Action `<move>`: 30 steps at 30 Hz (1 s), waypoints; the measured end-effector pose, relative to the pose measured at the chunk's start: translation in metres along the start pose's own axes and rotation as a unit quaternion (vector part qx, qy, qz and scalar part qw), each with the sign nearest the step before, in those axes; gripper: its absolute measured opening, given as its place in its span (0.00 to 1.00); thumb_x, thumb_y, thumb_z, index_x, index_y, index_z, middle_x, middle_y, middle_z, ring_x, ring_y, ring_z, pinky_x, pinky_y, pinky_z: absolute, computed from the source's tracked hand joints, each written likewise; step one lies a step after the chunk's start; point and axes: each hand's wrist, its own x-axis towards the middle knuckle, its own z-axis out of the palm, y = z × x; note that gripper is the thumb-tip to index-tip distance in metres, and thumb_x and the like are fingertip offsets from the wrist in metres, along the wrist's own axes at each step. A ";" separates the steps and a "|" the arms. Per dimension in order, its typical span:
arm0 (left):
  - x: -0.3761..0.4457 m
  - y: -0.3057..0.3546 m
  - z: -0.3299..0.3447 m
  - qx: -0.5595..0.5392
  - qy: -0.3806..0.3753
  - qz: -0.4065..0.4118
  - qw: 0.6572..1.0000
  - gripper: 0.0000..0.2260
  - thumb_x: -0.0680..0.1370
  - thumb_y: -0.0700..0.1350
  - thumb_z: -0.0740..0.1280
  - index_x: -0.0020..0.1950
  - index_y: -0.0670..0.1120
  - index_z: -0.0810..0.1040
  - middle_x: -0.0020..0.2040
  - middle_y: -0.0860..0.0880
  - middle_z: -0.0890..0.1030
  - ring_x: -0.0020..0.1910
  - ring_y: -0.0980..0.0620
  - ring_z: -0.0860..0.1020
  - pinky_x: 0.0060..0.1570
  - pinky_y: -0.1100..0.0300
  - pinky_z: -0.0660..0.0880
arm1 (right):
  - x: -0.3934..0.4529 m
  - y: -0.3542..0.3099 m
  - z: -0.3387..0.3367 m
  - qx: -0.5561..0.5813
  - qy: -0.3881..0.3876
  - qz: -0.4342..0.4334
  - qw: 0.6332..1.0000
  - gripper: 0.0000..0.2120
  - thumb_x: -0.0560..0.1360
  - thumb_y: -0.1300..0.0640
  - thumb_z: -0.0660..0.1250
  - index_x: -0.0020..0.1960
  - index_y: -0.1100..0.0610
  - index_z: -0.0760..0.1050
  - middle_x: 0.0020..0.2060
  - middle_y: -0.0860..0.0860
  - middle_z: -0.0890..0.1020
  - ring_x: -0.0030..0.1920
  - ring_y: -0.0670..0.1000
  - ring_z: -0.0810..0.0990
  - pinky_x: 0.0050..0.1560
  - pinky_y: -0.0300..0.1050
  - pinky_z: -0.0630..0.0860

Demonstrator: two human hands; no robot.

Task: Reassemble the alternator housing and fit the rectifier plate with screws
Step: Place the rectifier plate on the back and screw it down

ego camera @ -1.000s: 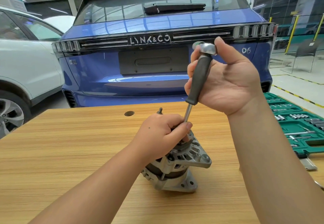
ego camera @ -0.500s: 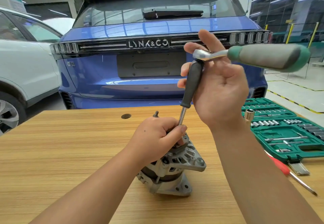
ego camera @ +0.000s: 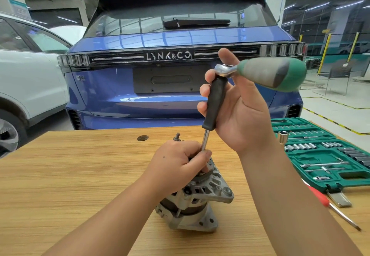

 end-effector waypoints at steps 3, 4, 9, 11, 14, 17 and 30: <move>0.000 0.004 -0.001 0.002 0.006 0.004 1.000 0.18 0.81 0.52 0.63 0.39 0.43 0.83 0.32 0.62 0.81 0.30 0.57 0.77 0.31 0.65 0.68 | 0.000 0.002 0.001 0.006 0.020 0.009 1.000 0.15 0.77 0.49 0.66 0.63 0.50 0.75 0.46 0.50 0.78 0.41 0.48 0.76 0.40 0.43 0.74; -0.001 0.005 -0.001 0.002 0.006 0.002 1.000 0.18 0.80 0.54 0.62 0.39 0.44 0.83 0.33 0.60 0.83 0.31 0.55 0.78 0.32 0.61 0.71 | 0.000 0.002 0.002 0.000 0.034 0.013 0.999 0.14 0.79 0.50 0.64 0.63 0.51 0.74 0.45 0.49 0.78 0.40 0.48 0.76 0.40 0.43 0.74; -0.002 0.003 -0.001 0.015 -0.007 -0.007 1.000 0.14 0.83 0.52 0.65 0.41 0.50 0.84 0.35 0.55 0.83 0.33 0.53 0.79 0.36 0.54 0.75 | 0.006 -0.003 0.013 -0.209 0.201 -0.059 0.955 0.12 0.76 0.56 0.72 0.56 0.57 0.74 0.32 0.47 0.77 0.28 0.47 0.73 0.33 0.41 0.72; 0.000 0.002 -0.001 0.027 -0.014 -0.007 1.000 0.14 0.83 0.51 0.65 0.41 0.51 0.84 0.35 0.55 0.83 0.33 0.53 0.79 0.35 0.55 0.74 | 0.008 -0.003 0.016 -0.276 0.265 -0.085 0.920 0.08 0.77 0.60 0.73 0.52 0.56 0.75 0.30 0.47 0.77 0.26 0.47 0.72 0.29 0.39 0.71; 0.001 0.001 0.000 0.022 -0.007 -0.008 1.000 0.15 0.83 0.51 0.64 0.41 0.50 0.84 0.35 0.57 0.84 0.33 0.55 0.79 0.33 0.62 0.72 | 0.010 -0.009 0.017 -0.101 0.237 0.026 0.966 0.05 0.80 0.54 0.68 0.50 0.55 0.75 0.31 0.48 0.78 0.27 0.47 0.72 0.31 0.40 0.69; 0.001 0.001 0.000 0.010 -0.004 -0.011 1.000 0.15 0.82 0.52 0.64 0.40 0.50 0.85 0.35 0.60 0.84 0.36 0.56 0.80 0.35 0.66 0.72 | 0.009 -0.019 0.008 0.041 0.138 0.155 0.977 0.16 0.81 0.46 0.58 0.51 0.57 0.77 0.38 0.49 0.83 0.32 0.47 0.75 0.39 0.43 0.66; 0.003 -0.002 0.003 0.001 0.024 0.031 0.999 0.19 0.79 0.52 0.61 0.39 0.42 0.84 0.32 0.62 0.82 0.27 0.56 0.76 0.28 0.65 0.68 | 0.010 -0.026 0.001 0.124 0.096 0.213 0.964 0.21 0.70 0.51 0.67 0.60 0.60 0.76 0.47 0.50 0.82 0.41 0.49 0.78 0.46 0.43 0.67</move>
